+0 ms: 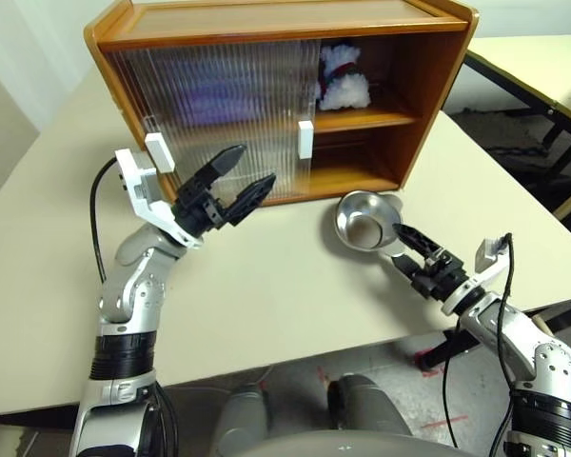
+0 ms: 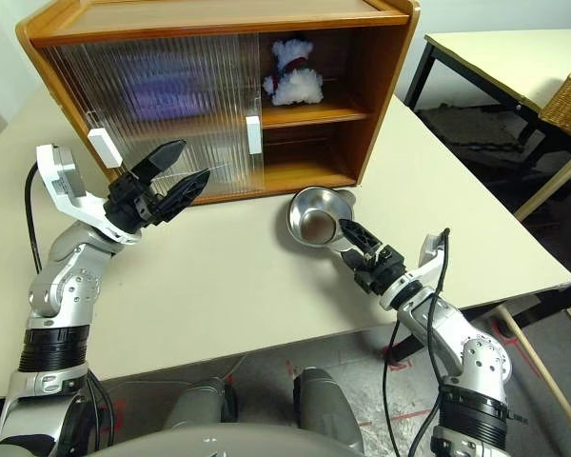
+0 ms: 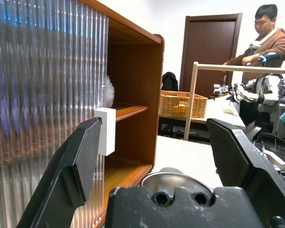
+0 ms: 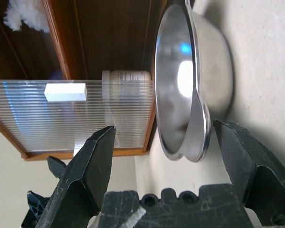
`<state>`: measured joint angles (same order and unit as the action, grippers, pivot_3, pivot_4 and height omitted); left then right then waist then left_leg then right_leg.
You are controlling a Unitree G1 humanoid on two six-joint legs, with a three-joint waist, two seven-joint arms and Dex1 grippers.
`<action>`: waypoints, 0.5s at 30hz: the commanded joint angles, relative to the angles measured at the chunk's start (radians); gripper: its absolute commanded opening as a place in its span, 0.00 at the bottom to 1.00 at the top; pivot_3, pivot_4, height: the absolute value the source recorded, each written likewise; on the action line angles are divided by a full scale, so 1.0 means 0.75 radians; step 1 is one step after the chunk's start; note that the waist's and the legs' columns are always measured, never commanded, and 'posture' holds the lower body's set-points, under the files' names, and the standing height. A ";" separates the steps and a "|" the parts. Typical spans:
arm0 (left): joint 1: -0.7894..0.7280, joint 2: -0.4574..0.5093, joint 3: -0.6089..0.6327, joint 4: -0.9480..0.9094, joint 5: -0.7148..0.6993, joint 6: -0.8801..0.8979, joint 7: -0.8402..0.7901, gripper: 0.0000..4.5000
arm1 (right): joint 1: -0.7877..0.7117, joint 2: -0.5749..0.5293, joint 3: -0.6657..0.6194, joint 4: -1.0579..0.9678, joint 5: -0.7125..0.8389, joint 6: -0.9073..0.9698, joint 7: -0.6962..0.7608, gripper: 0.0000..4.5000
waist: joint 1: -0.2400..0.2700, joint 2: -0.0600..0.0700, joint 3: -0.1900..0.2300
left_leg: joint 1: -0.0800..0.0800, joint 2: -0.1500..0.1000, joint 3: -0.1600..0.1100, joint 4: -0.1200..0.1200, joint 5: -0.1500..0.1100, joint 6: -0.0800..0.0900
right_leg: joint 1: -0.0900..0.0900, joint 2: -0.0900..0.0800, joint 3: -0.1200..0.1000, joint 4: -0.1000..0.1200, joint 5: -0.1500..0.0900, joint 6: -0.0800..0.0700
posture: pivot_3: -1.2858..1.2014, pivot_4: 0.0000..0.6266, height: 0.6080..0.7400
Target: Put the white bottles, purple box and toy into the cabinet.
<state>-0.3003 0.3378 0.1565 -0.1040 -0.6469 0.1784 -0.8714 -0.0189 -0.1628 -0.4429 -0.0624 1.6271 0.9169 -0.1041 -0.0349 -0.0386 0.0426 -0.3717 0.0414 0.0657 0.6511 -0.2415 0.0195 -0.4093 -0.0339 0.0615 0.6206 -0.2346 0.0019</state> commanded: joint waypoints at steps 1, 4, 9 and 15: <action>-0.001 0.016 0.003 -0.019 -0.008 0.015 0.002 1.00 | -0.013 0.013 0.016 -0.064 0.054 -0.047 -0.069 0.79 | 0.000 0.000 0.000 | 0.000 0.000 0.000 -0.001 0.000 0.000 | 0.000 0.000 0.000 0.000 0.001 0.002 | 0.56 0.00 1.00; -0.007 0.017 0.004 -0.019 -0.009 0.019 0.003 1.00 | -0.018 0.008 0.019 -0.075 0.068 -0.062 -0.090 0.54 | 0.001 0.000 0.000 | 0.000 0.000 0.000 -0.002 0.000 0.000 | 0.000 0.000 0.000 0.000 0.001 0.003 | 0.56 0.00 1.00; -0.011 0.023 0.012 -0.023 -0.012 0.026 0.006 1.00 | -0.065 -0.008 0.021 -0.076 0.068 -0.099 -0.133 0.12 | -0.001 0.000 0.000 | 0.000 0.000 0.000 -0.003 0.000 0.000 | 0.000 0.000 0.000 -0.001 0.000 0.003 | 0.56 0.00 1.00; -0.018 0.034 0.025 -0.011 -0.013 0.025 0.007 1.00 | -0.107 -0.006 0.023 -0.078 0.077 -0.133 -0.167 0.01 | 0.002 0.000 0.000 | 0.000 0.000 -0.001 -0.003 0.000 0.000 | -0.001 0.000 -0.001 -0.001 0.000 0.003 | 0.56 0.00 1.00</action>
<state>-0.3029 0.3558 0.1725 -0.1063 -0.6477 0.1903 -0.8703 -0.0943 -0.1651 -0.4246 -0.1074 1.6646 0.8487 -0.2126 -0.0337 -0.0385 0.0427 -0.3717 0.0414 0.0653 0.6487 -0.2415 0.0196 -0.4097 -0.0339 0.0609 0.6202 -0.2341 0.0047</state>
